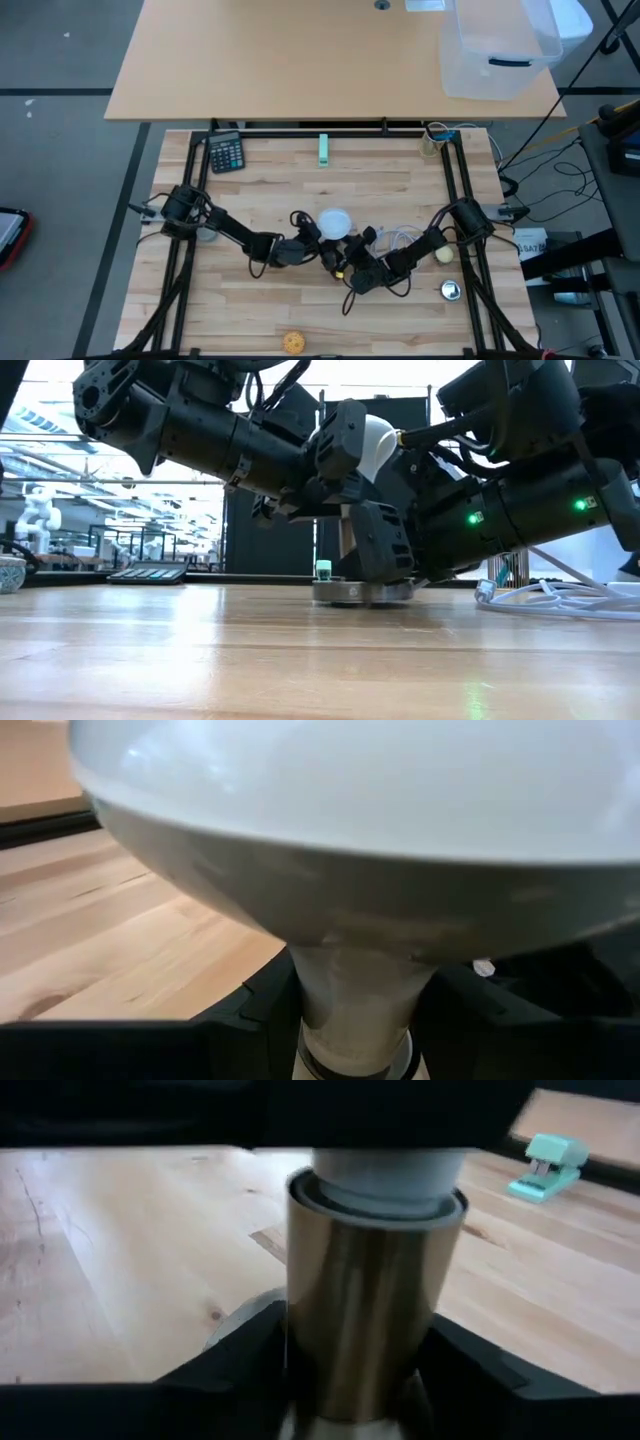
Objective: Screw lightbulb
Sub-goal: Remove the white lightbulb from the silver lamp
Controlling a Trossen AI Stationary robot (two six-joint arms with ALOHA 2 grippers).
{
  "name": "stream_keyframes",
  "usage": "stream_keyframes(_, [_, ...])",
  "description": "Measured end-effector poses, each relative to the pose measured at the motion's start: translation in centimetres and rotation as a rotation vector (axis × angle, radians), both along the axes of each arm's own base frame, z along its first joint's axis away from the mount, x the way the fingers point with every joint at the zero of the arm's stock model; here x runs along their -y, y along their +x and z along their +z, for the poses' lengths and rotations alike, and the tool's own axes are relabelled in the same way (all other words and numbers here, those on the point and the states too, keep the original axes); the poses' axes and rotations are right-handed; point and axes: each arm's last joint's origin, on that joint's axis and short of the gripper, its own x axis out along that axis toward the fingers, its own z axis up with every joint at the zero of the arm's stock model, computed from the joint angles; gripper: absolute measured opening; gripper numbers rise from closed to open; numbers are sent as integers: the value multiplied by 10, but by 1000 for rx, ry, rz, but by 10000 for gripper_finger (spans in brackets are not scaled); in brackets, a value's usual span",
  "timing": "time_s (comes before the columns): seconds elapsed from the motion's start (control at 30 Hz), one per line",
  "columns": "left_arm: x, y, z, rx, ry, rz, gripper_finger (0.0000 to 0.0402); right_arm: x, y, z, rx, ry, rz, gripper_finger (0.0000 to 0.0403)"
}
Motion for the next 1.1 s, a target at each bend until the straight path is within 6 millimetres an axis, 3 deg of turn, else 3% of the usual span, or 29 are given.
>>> stream_keyframes(0.17, [0,0,0,2,-6,-23,154,0,0,1,-25,-52,-5,236])
stream_keyframes(0.6, [1,1,1,2,-5,-33,154,1,0,2,-31,-99,-35,201])
stream_keyframes(1.1, [4,1,1,-47,74,-136,154,0,1,2,1,-31,-8,205])
